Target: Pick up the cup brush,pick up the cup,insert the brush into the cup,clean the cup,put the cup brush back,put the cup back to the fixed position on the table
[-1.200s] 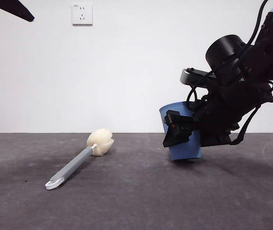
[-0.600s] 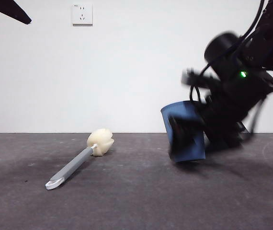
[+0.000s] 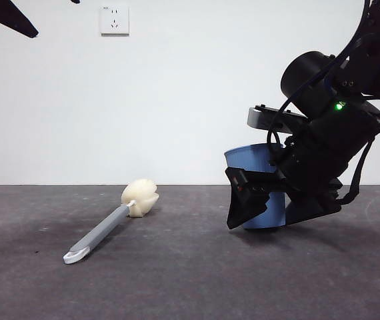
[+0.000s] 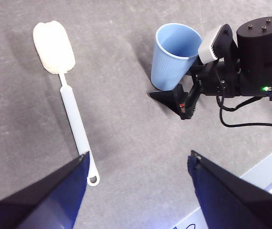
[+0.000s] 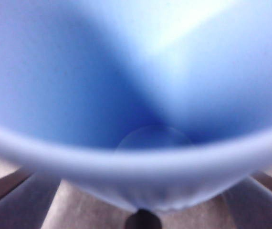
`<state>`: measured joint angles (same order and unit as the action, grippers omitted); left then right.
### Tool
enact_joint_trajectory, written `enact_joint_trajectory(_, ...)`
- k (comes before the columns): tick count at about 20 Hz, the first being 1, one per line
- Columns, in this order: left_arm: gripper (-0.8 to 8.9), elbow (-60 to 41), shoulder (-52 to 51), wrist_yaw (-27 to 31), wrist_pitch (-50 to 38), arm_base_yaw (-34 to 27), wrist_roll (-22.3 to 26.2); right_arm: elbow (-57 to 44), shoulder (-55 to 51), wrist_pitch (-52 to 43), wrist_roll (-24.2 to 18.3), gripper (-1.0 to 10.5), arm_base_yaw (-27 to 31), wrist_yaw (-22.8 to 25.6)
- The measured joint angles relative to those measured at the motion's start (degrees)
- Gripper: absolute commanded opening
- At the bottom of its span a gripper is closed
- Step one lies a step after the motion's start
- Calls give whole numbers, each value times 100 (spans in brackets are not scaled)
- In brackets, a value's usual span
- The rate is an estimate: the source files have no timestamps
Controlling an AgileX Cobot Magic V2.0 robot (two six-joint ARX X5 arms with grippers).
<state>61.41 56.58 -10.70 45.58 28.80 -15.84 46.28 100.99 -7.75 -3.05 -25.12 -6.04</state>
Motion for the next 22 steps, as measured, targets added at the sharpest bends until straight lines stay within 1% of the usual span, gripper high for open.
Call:
enact_joint_trajectory(3, 346, 0, 0, 0, 0, 0, 0, -59, -358, 656, 15, 514, 9, 11)
enact_joint_trajectory(8, 346, 0, 0, 0, -15, 0, 0, -195, -1421, 1862, 140, 514, 66, 44)
enact_joint_trajectory(10, 346, 0, 0, 0, 4, 0, 0, -195, -1897, 2723, 164, 510, 72, 24)
enact_joint_trajectory(13, 346, 0, 0, -24, 157, 0, 0, -195, -3071, 3921, 184, 503, -33, -24)
enact_joint_trajectory(15, 345, 0, 0, -109, 295, 0, 15, -175, -3834, 4704, 245, 498, -133, -330)
enact_joint_trajectory(16, 345, 0, 0, -227, 387, 0, 24, -157, -4175, 5062, 289, 466, -175, -538)
enact_joint_trajectory(17, 339, 0, 0, -361, 459, 0, 26, -129, -4489, 5388, 358, 369, -219, -713)
enact_joint_trajectory(18, 285, 0, 0, -474, 514, 0, 37, -105, -4784, 5646, 450, 226, -256, -855)
enact_joint_trajectory(19, 144, 0, 0, -577, 573, 0, 68, -94, -5064, 5842, 544, 63, -282, -957)
enact_joint_trajectory(20, -23, 0, 0, -669, 643, 0, 118, -92, -5327, 6017, 623, -8, -302, -1036)
enact_joint_trajectory(22, -8, 0, 0, -743, 748, 0, 173, -90, -5687, 6212, 708, -8, -304, -1139)
